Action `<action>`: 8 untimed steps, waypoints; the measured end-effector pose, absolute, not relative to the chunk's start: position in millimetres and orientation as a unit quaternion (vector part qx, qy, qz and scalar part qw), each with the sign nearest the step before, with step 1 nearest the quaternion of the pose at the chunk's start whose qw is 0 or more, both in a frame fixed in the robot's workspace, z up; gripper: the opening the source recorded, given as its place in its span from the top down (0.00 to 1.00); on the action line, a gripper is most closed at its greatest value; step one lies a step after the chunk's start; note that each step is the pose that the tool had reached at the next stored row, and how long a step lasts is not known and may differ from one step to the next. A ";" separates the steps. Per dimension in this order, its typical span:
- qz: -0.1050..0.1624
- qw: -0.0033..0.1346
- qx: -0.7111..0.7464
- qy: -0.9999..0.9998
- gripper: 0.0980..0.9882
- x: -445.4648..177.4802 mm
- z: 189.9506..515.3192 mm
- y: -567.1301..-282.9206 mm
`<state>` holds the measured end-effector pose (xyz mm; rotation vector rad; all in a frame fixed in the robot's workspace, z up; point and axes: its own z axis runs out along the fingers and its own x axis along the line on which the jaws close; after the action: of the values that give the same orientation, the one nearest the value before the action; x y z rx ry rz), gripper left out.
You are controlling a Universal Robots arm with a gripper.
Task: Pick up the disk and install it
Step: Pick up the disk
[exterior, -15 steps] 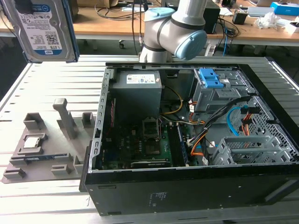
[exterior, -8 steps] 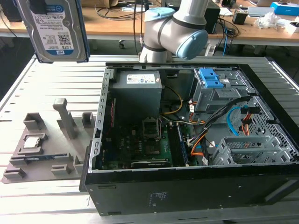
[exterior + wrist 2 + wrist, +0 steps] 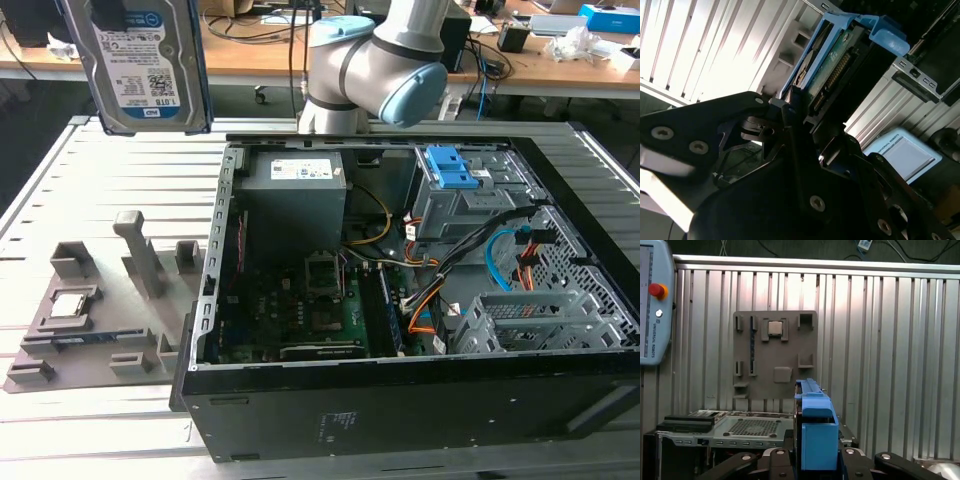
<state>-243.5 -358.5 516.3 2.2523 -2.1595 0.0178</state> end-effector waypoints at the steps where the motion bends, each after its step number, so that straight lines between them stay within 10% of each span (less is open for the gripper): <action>1: 0.006 0.011 0.722 -0.692 0.70 -240.3 516.3 -358.5; 8: 0.006 0.011 0.722 -0.692 0.70 -217.2 516.3 -358.5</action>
<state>-217.2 -358.5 516.3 2.2525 -2.1593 0.0179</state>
